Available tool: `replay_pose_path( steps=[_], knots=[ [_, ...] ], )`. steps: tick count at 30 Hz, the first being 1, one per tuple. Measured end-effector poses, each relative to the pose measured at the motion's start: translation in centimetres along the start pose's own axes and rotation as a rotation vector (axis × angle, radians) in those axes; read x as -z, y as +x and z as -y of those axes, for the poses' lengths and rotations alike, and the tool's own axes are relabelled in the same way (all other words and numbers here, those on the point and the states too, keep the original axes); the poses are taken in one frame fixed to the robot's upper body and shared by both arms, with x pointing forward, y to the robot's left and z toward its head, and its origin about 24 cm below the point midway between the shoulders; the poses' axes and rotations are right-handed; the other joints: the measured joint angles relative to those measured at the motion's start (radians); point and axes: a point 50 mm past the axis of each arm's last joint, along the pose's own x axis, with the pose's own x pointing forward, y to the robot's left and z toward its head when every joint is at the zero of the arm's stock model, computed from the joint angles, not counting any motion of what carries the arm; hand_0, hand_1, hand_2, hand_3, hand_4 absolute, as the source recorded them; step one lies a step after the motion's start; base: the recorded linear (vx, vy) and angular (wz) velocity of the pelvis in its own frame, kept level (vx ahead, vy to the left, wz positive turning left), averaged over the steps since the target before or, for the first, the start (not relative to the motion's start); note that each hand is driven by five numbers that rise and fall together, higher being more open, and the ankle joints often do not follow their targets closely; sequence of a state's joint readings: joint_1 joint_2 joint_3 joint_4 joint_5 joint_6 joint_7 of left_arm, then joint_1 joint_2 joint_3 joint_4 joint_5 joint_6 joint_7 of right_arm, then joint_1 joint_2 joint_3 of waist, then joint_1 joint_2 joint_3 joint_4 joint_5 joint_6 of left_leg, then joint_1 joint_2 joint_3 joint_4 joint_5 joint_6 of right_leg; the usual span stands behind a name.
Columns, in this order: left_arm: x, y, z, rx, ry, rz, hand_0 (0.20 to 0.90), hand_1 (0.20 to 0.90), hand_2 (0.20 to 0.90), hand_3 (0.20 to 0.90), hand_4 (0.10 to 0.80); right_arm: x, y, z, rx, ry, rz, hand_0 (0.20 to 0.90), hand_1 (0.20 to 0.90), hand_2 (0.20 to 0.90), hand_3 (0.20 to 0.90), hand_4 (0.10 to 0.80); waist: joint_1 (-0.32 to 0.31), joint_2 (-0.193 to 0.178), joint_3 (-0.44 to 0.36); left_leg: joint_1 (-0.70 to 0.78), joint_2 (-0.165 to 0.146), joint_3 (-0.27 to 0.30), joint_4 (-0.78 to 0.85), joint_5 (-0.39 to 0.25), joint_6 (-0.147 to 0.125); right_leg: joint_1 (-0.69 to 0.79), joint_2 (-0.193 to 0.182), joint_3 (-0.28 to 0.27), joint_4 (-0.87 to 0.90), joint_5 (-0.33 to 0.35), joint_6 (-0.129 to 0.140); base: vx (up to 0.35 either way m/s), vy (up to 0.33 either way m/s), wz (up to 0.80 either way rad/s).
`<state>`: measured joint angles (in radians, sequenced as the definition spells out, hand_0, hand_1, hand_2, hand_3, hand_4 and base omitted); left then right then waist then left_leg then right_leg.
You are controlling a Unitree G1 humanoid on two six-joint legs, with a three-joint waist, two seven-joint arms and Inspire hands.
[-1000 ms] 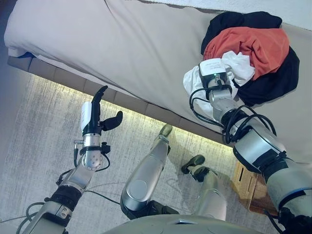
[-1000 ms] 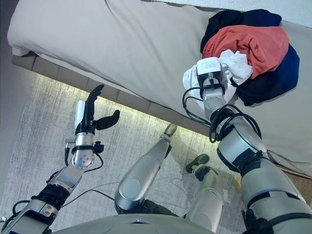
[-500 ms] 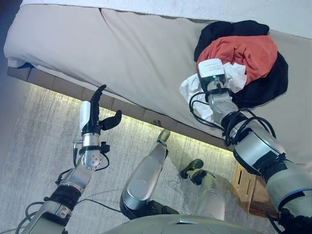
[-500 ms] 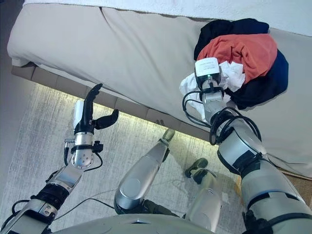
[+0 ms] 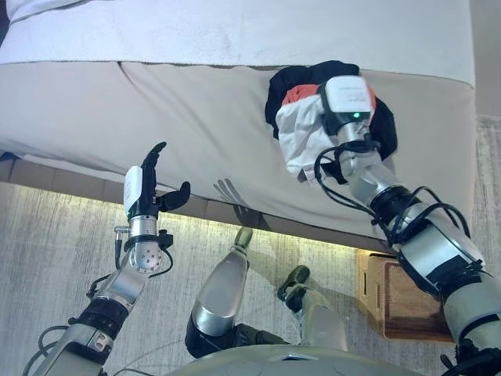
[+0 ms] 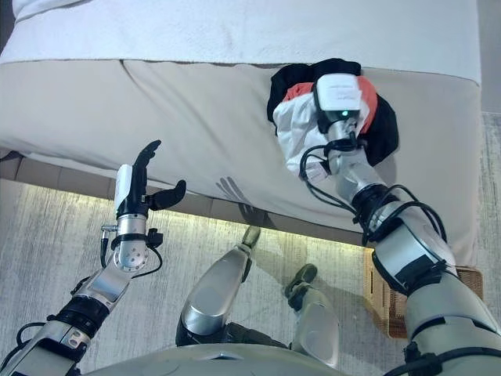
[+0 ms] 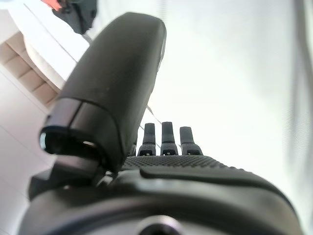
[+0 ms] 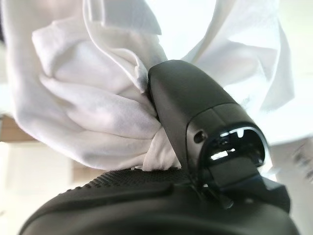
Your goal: Pick up the clothes from the bed and place them into the basket
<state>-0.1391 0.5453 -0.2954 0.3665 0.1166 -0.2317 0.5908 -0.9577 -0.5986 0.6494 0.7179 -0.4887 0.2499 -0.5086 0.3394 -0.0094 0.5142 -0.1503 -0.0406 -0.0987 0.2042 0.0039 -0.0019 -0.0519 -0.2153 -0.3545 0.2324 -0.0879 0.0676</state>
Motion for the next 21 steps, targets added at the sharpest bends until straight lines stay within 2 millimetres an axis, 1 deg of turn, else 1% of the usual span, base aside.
replay_pose_path(
  steps=[4, 7, 8, 9, 11, 13, 17, 20, 21],
  knots=[
    [0.7, 0.0, -0.5, -0.007, 0.021, -0.050, 0.900, 0.900, 0.900, 0.900, 0.800, 1.2, 0.8, 2.1, 0.085, 0.137, -0.081, 0.300, 0.300, 0.300, 0.200, 0.100, -0.020, -0.002, -0.001, 0.074, 0.007, 0.015, -0.050, 0.003, -0.002, 0.072, 0.016, 0.011, -0.071, 0.019, 0.002, 0.064, 0.035, -0.13],
    [1.0, 0.1, -0.7, -0.011, 0.029, -0.072, 0.900, 0.900, 0.900, 0.900, 0.800, 1.7, 1.3, 4.3, 0.159, 0.217, -0.095, 0.300, 0.300, 0.300, 0.200, 0.100, -0.043, -0.006, -0.010, 0.114, 0.009, 0.023, -0.087, 0.010, -0.009, 0.108, 0.024, 0.014, -0.112, 0.030, 0.004, 0.073, 0.034, -0.09],
    [1.2, 0.1, -0.7, -0.009, 0.032, -0.082, 0.900, 0.900, 0.900, 0.900, 0.800, 1.8, 1.4, 4.9, 0.177, 0.243, -0.096, 0.300, 0.300, 0.300, 0.200, 0.100, -0.050, -0.006, -0.010, 0.134, 0.010, 0.024, -0.102, 0.015, -0.012, 0.129, 0.027, 0.014, -0.128, 0.037, -0.001, 0.065, 0.024, -0.08],
    [1.3, 0.0, -0.8, -0.009, 0.034, -0.087, 0.900, 0.900, 0.900, 0.900, 0.800, 1.9, 1.5, 5.4, 0.194, 0.269, -0.103, 0.300, 0.300, 0.300, 0.200, 0.100, -0.057, -0.007, -0.013, 0.153, 0.012, 0.026, -0.116, 0.016, -0.013, 0.148, 0.031, 0.016, -0.147, 0.043, 0.002, 0.050, 0.011, -0.06],
    [1.8, -0.1, -0.7, -0.007, 0.040, -0.108, 0.900, 0.900, 0.900, 0.900, 0.800, 2.1, 1.6, 5.9, 0.219, 0.335, -0.121, 0.300, 0.300, 0.300, 0.200, 0.100, -0.072, -0.018, -0.054, 0.158, 0.016, 0.029, -0.145, 0.017, -0.015, 0.155, 0.040, 0.019, -0.185, 0.053, 0.006, 0.021, -0.006, -0.09],
    [2.3, -0.4, -0.3, 0.002, 0.040, -0.136, 0.900, 0.900, 0.900, 0.900, 0.800, 2.4, 1.7, 6.3, 0.241, 0.385, -0.141, 0.300, 0.300, 0.300, 0.200, 0.100, -0.079, -0.022, -0.089, 0.169, 0.024, 0.042, -0.168, 0.025, -0.021, 0.164, 0.053, 0.031, -0.226, 0.077, 0.006, 0.002, -0.012, -0.16],
    [3.0, -1.1, 0.3, 0.027, 0.036, -0.177, 0.900, 0.900, 0.900, 0.900, 0.800, 3.0, 1.7, 6.7, 0.269, 0.433, -0.174, 0.300, 0.300, 0.300, 0.200, 0.100, -0.109, -0.026, -0.139, 0.200, 0.026, 0.059, -0.207, 0.035, -0.019, 0.202, 0.063, 0.044, -0.294, 0.100, 0.009, -0.014, -0.021, -0.11],
    [3.3, -1.2, 0.4, 0.033, 0.039, -0.187, 0.900, 0.900, 0.900, 0.900, 0.800, 3.5, 1.6, 6.7, 0.274, 0.478, -0.198, 0.300, 0.300, 0.300, 0.200, 0.100, -0.130, -0.027, -0.154, 0.226, 0.035, 0.076, -0.229, 0.036, -0.019, 0.220, 0.073, 0.052, -0.322, 0.115, 0.007, -0.016, -0.021, -0.18],
    [3.4, -1.3, 0.5, 0.033, 0.041, -0.192, 0.900, 0.900, 0.900, 0.900, 0.800, 3.7, 1.5, 6.6, 0.271, 0.496, -0.212, 0.300, 0.300, 0.300, 0.200, 0.100, -0.137, -0.027, -0.161, 0.233, 0.040, 0.083, -0.239, 0.036, -0.019, 0.219, 0.078, 0.064, -0.323, 0.115, 0.006, -0.003, -0.008, -0.18]
  ],
)
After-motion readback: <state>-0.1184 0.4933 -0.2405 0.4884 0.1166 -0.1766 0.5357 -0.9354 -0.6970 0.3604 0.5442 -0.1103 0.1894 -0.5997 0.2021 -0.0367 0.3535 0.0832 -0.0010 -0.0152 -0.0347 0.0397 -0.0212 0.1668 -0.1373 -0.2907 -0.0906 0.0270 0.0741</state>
